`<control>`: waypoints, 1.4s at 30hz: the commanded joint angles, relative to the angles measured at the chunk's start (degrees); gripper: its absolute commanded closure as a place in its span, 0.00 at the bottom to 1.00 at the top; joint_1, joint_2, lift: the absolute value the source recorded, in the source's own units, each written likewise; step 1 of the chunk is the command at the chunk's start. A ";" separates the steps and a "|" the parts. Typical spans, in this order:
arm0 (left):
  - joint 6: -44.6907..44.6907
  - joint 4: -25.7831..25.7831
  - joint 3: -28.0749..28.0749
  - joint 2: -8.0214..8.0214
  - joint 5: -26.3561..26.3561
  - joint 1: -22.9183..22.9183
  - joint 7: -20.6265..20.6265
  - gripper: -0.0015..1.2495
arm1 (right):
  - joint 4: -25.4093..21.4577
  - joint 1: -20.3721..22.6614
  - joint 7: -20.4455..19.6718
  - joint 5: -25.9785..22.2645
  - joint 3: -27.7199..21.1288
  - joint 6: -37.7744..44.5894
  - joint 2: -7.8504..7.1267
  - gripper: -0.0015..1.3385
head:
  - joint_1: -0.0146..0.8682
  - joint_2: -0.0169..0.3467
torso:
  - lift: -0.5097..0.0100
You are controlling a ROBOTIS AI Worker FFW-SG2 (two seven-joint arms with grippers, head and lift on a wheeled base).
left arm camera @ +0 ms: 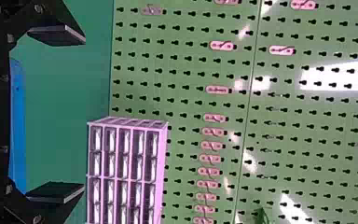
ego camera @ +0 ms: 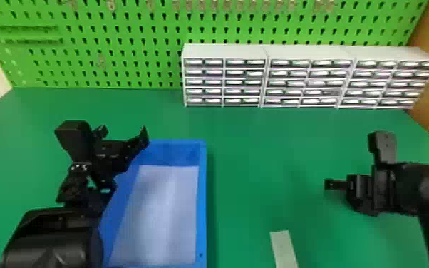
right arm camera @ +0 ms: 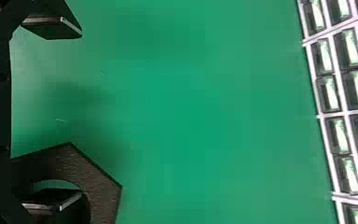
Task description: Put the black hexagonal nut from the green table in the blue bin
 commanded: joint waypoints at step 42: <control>0.00 0.00 0.09 -0.15 0.53 0.20 0.00 0.14 | -3.78 1.98 0.00 -0.92 -0.61 0.00 0.16 0.66 | 0.79 0.19 | 0.79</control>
